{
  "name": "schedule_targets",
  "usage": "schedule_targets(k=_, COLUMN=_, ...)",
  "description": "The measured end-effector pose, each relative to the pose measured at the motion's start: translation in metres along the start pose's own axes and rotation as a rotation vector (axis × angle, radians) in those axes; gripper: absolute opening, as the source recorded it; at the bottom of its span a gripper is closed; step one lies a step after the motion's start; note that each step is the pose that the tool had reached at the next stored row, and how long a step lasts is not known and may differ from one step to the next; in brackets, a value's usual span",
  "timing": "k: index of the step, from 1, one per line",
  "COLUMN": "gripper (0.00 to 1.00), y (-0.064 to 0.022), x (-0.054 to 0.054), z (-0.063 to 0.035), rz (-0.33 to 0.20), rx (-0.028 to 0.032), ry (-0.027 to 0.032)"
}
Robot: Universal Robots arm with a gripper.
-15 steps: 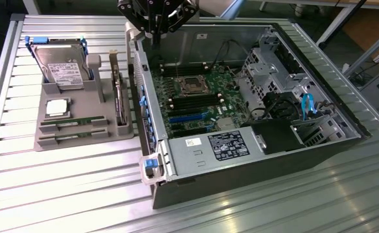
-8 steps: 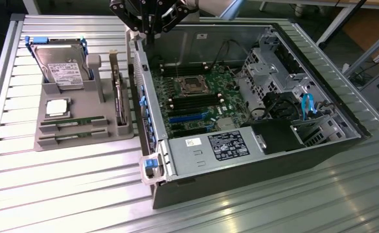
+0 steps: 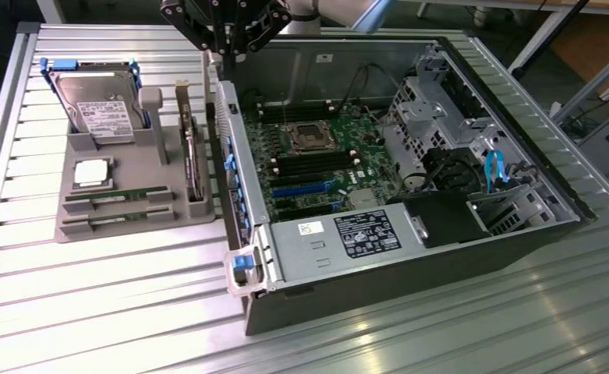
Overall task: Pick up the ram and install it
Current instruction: 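Reach for the ram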
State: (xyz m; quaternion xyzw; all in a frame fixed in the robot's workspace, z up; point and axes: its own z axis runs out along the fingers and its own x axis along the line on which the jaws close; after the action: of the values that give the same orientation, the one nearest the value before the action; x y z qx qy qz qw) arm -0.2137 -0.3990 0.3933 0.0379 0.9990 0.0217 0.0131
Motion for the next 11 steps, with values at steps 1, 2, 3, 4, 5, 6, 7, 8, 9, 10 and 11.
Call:
schedule_targets(k=1, gripper=0.1, y=-0.0001, x=0.002, z=0.0, rz=0.0, rx=-0.0001, ry=0.0)
schedule_targets(k=2, gripper=0.1, y=-0.0002, x=0.003, z=0.0, rz=0.0, rx=-0.0001, ry=0.0)
schedule_targets(k=3, gripper=0.1, y=-0.0003, x=0.004, z=-0.0001, rz=0.0, rx=-0.0001, ry=0.0)
schedule_targets(k=4, gripper=0.1, y=-0.0004, x=0.006, z=-0.0001, rz=0.0, rx=0.0, ry=0.0)
schedule_targets(k=5, gripper=0.1, y=-0.0005, x=0.007, z=-0.0002, rz=0.0, rx=-0.0001, ry=0.0)
schedule_targets(k=6, gripper=0.1, y=-0.0007, x=0.009, z=-0.0002, rz=0.0, rx=-0.0001, ry=0.0)
schedule_targets(k=7, gripper=0.1, y=-0.0007, x=0.01, z=-0.0002, rz=0.0, rx=0.0, ry=-0.0001)
schedule_targets(k=8, gripper=0.1, y=-0.0008, x=0.011, z=-0.0003, rz=0.0, rx=-0.0001, ry=0.0)
schedule_targets(k=9, gripper=0.1, y=-0.0009, x=0.012, z=-0.0003, rz=0.0, rx=-0.0001, ry=-0.0001)
schedule_targets(k=10, gripper=0.1, y=-0.0009, x=0.013, z=-0.0003, rz=0.0, rx=-0.0001, ry=-0.0001)
schedule_targets(k=11, gripper=0.1, y=-0.001, x=0.013, z=-0.0003, rz=0.0, rx=-0.0001, ry=0.0)
